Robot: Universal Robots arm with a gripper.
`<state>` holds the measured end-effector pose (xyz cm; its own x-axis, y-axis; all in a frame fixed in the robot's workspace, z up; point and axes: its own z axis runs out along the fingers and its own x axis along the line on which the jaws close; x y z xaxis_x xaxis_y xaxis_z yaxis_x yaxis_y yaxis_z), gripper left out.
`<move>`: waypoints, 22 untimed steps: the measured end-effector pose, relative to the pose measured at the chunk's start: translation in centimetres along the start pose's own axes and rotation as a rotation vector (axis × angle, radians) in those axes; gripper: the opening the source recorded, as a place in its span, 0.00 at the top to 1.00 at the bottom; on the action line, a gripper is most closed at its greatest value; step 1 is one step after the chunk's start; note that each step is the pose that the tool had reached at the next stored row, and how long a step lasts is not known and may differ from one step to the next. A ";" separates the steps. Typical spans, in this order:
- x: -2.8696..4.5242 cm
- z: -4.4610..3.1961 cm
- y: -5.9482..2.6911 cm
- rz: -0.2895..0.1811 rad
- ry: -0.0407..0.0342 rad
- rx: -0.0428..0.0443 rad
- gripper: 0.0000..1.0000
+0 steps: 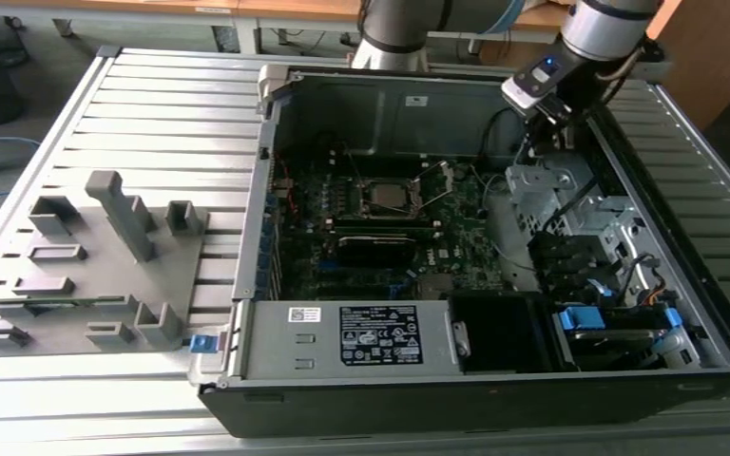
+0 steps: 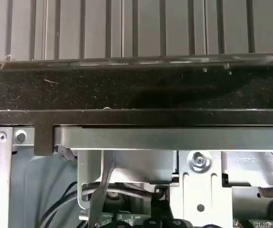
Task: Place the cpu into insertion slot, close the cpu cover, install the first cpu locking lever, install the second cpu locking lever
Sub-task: 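Close the cpu cover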
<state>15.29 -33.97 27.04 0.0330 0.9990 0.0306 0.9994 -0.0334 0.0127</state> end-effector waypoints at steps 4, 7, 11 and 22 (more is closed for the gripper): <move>0.23 -1.48 -0.39 -0.004 0.0063 0.0000 0.90; 0.05 -2.87 -0.63 -0.003 0.0062 -0.0003 0.90; 0.05 -2.87 -0.63 -0.004 0.0062 0.0010 0.90; 0.05 -2.87 -0.65 -0.004 0.0061 0.0017 0.90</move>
<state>14.61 -33.99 29.90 0.0293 0.9989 0.0366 0.9995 -0.0297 0.0111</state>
